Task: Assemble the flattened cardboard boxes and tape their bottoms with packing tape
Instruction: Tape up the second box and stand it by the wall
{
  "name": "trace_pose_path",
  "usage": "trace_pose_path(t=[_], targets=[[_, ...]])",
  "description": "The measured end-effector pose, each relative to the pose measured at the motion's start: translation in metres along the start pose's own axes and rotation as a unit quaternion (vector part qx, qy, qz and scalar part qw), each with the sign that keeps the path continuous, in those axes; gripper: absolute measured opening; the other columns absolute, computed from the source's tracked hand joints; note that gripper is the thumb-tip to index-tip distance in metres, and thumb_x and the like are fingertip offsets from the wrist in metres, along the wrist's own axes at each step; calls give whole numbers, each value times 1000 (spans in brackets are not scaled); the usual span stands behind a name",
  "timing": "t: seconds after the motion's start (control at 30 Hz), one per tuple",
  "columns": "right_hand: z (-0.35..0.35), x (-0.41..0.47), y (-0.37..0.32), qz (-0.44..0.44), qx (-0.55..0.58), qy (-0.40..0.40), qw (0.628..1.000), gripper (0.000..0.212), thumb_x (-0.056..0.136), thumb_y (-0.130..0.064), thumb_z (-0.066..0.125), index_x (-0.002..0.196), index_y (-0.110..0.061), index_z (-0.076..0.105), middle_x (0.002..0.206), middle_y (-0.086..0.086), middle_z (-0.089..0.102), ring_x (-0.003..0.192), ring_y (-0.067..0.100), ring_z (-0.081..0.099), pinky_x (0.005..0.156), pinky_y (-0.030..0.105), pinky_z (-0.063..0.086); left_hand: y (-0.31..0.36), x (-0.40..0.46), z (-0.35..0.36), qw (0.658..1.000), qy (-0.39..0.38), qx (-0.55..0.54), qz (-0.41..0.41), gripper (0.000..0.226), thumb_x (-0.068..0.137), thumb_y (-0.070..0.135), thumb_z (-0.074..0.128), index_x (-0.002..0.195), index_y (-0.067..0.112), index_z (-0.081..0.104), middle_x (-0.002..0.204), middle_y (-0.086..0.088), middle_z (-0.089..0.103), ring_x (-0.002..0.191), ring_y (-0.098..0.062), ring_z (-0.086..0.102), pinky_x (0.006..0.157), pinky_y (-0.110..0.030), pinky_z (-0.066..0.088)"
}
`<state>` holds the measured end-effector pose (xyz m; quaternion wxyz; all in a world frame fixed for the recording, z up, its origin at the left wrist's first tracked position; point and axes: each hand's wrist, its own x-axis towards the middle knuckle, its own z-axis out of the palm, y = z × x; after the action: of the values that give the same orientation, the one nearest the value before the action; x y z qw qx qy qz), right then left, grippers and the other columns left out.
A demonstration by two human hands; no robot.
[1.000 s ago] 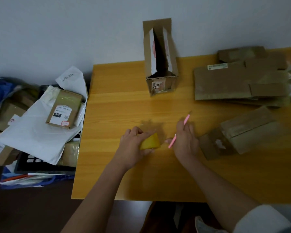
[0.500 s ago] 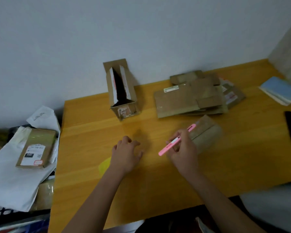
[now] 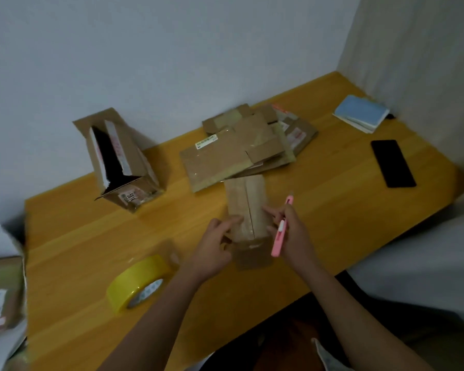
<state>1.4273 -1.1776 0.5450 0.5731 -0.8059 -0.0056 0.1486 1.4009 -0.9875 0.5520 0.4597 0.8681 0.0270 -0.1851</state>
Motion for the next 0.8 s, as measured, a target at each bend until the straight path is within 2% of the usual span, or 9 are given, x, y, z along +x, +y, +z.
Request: trace_pose_path(t=[0.07, 0.13, 0.23, 0.4, 0.47, 0.53, 0.63, 0.73, 0.8], targets=[[2, 3, 9, -9, 18, -17, 1000, 11, 99, -5, 46, 90, -2, 42, 126, -11, 61, 117, -11, 49, 90, 7, 43, -5, -6, 3, 1000, 10, 25, 11, 60, 86, -7, 54, 137, 26, 51, 123, 2, 33, 115, -11, 41, 97, -6, 35], [5, 5, 20, -33, 34, -14, 999, 16, 101, -8, 43, 87, -1, 40, 124, -13, 64, 124, -4, 49, 104, 23, 42, -9, -8, 3, 998, 19, 48, 31, 56, 86, -5, 56, 132, 27, 56, 131, 6, 25, 112, 0, 33, 90, 6, 26], [3, 5, 29, -44, 44, -45, 997, 10, 101, -6, 44, 92, -3, 41, 129, -17, 60, 130, -4, 45, 110, 23, 36, -12, -8, 5, 998, 17, 46, 33, 49, 88, 5, 64, 129, 30, 59, 136, 13, 19, 112, 2, 32, 95, -1, 28], [-3, 2, 25, -42, 4, -108, 993, 26, 92, -20, 64, 94, -30, 41, 142, -19, 49, 125, -12, 44, 91, 4, 39, -12, -1, 16, 999, 37, -12, 4, 36, 87, 21, 71, 119, 34, 61, 130, 9, 29, 124, -12, 41, 103, -23, 42], [-2, 1, 20, -47, -34, -95, 994, 42, 85, -29, 71, 113, -44, 44, 126, -26, 52, 111, -10, 51, 82, 3, 42, -10, 2, 19, 999, 37, -33, -9, 31, 86, 26, 71, 114, 31, 60, 130, 7, 30, 121, -15, 45, 95, -16, 47], [2, 2, 21, -59, -66, -63, 994, 62, 82, -28, 74, 137, -34, 45, 96, -29, 45, 87, -12, 50, 69, 4, 43, -9, 5, 20, 998, 49, -25, -11, 30, 86, 31, 70, 113, 26, 60, 128, 6, 32, 117, -13, 45, 84, -4, 45], [5, 4, 24, -82, -105, -39, 990, 67, 83, -28, 73, 143, -25, 44, 105, -24, 50, 88, -13, 51, 70, 1, 41, -10, 8, 22, 998, 61, -9, 0, 26, 87, 30, 68, 111, 24, 60, 124, 6, 34, 115, -13, 46, 85, -6, 44], [5, 6, 29, -123, -142, -45, 981, 66, 83, -26, 71, 143, -21, 44, 91, -21, 51, 78, -16, 52, 65, 4, 42, -13, 10, 22, 997, 69, 17, 13, 27, 86, 25, 71, 111, 23, 61, 122, 5, 35, 111, -11, 46, 85, -2, 42], [4, 7, 34, -128, -164, -58, 976, 70, 84, -27, 70, 146, -30, 38, 96, -18, 53, 78, -14, 52, 70, 7, 47, -16, 10, 22, 997, 66, 26, 16, 30, 86, 22, 72, 113, 22, 60, 122, 5, 35, 108, -10, 46, 83, 1, 40]])
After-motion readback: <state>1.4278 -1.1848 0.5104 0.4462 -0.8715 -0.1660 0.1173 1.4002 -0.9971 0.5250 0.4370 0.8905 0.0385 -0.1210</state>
